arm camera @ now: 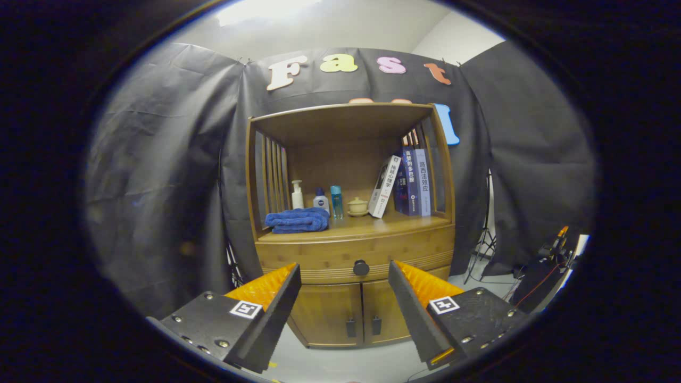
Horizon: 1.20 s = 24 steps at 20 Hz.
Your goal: Pull open the drawer, take out the items inside it, and place them on the countertop above the cabinet.
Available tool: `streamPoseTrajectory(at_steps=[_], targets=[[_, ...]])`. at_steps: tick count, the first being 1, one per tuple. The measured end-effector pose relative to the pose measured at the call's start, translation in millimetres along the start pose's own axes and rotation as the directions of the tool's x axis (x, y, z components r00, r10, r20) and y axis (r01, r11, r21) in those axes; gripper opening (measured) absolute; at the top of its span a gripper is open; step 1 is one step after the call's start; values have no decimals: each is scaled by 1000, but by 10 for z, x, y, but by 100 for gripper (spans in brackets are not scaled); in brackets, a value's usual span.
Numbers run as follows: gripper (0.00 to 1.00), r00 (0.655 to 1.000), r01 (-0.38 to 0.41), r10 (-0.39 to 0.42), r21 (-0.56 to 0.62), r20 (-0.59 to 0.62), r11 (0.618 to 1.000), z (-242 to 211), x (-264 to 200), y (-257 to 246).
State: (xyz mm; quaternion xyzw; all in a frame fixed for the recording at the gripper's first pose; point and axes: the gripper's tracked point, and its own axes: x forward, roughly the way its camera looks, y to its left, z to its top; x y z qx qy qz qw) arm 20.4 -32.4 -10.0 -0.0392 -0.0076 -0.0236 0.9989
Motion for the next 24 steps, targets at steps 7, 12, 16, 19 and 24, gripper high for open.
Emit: streamPoseTrajectory(at_steps=[7,12,16,19,24], targets=[[99,999,32,-31,11,-37,999,-275,360,-267],[99,998,36,-37,-19,-47,999,-415,637,-337],[99,997,18,-22,-47,-78,999,-659,938,-357],[99,995,43,-48,-55,-91,998,-811,1138,-471],[99,992,47,-54,-69,-110,996,-1009,1516,-531]])
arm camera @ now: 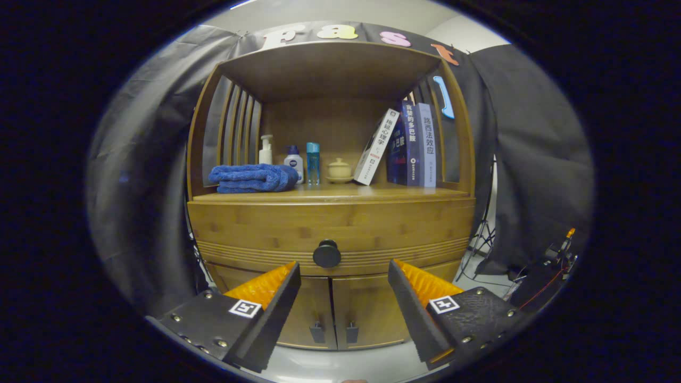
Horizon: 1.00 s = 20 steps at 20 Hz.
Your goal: Pull open the drawer, take out the items inside it, and place them on the countertop above the cabinet.
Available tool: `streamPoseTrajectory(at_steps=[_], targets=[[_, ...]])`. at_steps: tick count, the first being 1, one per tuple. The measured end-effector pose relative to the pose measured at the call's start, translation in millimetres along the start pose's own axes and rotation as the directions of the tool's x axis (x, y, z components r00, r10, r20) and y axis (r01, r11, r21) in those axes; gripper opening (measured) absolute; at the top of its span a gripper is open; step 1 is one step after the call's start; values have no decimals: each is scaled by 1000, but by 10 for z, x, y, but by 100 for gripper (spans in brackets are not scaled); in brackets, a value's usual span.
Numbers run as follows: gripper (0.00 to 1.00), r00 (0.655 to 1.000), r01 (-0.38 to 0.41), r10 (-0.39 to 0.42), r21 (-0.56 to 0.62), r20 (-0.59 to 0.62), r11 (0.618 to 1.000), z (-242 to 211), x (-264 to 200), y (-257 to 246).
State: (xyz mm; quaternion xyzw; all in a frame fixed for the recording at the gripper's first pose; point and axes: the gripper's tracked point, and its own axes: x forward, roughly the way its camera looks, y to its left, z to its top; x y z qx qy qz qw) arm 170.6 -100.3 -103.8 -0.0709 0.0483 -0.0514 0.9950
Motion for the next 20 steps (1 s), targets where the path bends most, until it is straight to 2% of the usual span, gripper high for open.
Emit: streamPoseTrajectory(at_steps=[3,8,10,12,13,14,16,20], targets=[[99,999,-38,37,2,26,999,34,229,118],[99,997,-80,80,-4,-24,997,-164,732,293],[81,998,-65,64,-29,-25,997,-207,887,329],[64,996,-51,46,-55,-78,997,-394,964,332],[64,995,-55,51,-45,-90,997,-450,1006,342],[54,996,-13,10,-42,-86,999,-456,1034,267],[34,995,10,-10,1,-97,1000,-475,1048,227],[34,994,-34,40,58,-98,998,-497,971,307]])
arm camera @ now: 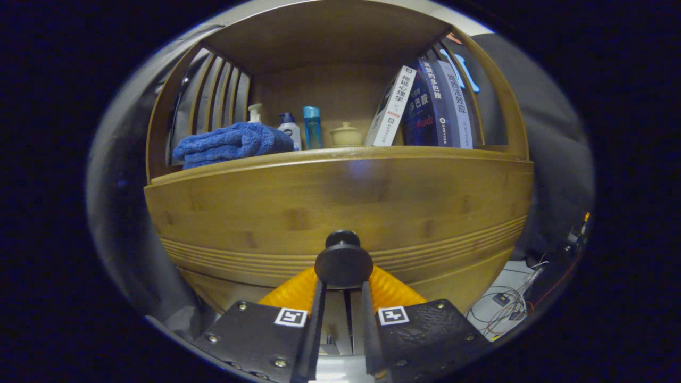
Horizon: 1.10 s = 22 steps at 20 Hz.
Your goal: Pull open the drawer, take out the items inside it, and place them on the countertop above the cabinet.
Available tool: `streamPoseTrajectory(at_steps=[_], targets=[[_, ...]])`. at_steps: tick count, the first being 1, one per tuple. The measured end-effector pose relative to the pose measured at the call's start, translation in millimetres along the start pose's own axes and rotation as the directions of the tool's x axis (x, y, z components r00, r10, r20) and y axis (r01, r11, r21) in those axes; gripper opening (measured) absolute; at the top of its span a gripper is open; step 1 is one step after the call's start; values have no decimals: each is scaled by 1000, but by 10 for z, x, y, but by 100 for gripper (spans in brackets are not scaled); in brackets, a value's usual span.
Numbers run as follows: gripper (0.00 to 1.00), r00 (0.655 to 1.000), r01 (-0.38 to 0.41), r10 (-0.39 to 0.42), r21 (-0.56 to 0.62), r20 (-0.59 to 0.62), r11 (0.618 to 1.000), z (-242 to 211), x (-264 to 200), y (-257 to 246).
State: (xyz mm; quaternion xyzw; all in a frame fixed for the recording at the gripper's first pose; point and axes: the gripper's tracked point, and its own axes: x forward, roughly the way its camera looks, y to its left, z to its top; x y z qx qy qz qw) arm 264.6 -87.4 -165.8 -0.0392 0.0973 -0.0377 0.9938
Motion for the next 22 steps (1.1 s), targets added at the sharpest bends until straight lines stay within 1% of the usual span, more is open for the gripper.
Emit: streamPoseTrajectory(at_steps=[2,4,5,6,10,12,13,14,15,16,18,20,21,22], targets=[[34,1000,-2,2,-21,7,1000,0,-38,13],[35,999,29,-28,-58,17,998,12,-27,-37],[35,1000,26,-24,-64,20,998,12,-33,0],[37,999,31,-30,-65,19,997,8,-24,-7],[39,999,47,-45,-69,28,997,59,-74,-68],[39,998,55,-53,-36,42,998,83,-145,-97],[43,998,51,-50,-32,39,998,91,-141,-67],[44,998,45,-43,-42,42,998,102,-133,-34],[44,997,56,-52,-71,49,996,119,-159,-74],[46,996,60,-54,-89,74,994,188,-164,-79],[46,994,62,-53,-96,94,993,276,-148,-48],[46,996,58,-49,-118,77,991,269,-66,-40],[47,995,59,-48,-115,89,992,306,-49,-67],[44,995,56,-48,-98,83,994,296,-40,-52]])
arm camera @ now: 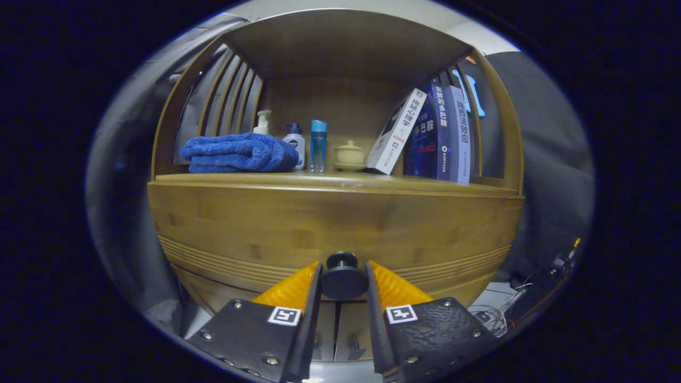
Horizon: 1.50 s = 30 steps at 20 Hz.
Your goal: Pull open the drawer, take out the items inside it, and place them on the countertop above the cabinet.
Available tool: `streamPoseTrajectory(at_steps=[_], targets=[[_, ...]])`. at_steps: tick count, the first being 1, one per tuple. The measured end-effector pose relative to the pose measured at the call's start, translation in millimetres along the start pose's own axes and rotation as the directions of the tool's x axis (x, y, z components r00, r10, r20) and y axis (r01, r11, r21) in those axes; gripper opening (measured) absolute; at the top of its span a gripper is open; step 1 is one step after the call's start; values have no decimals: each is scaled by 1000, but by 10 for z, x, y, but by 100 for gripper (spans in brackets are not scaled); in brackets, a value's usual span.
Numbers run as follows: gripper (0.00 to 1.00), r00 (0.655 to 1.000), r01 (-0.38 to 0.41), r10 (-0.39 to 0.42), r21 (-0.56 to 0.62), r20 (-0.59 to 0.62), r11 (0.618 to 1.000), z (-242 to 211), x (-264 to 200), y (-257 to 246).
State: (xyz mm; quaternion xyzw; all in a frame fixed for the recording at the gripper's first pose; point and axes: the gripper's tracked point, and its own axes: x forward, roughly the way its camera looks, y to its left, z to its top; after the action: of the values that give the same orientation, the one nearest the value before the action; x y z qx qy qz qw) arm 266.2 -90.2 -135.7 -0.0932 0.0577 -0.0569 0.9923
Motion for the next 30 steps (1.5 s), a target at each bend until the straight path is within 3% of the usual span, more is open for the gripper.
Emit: streamPoseTrajectory(at_steps=[3,7,10,12,14,16,21,24,30], targets=[[44,1000,3,-3,48,6,999,-9,-15,-4],[44,1000,-27,23,223,18,974,4,-3,25],[45,995,-99,92,381,38,919,25,6,42],[45,984,-146,175,471,-19,870,-39,48,106],[43,979,-168,200,430,-29,887,-28,33,102],[37,985,-160,174,337,-13,928,-42,10,68],[37,996,-86,89,143,-21,986,-77,-240,13],[37,998,-68,69,65,-8,996,-72,-426,7],[37,998,-59,61,67,-18,996,-121,-768,-26]])
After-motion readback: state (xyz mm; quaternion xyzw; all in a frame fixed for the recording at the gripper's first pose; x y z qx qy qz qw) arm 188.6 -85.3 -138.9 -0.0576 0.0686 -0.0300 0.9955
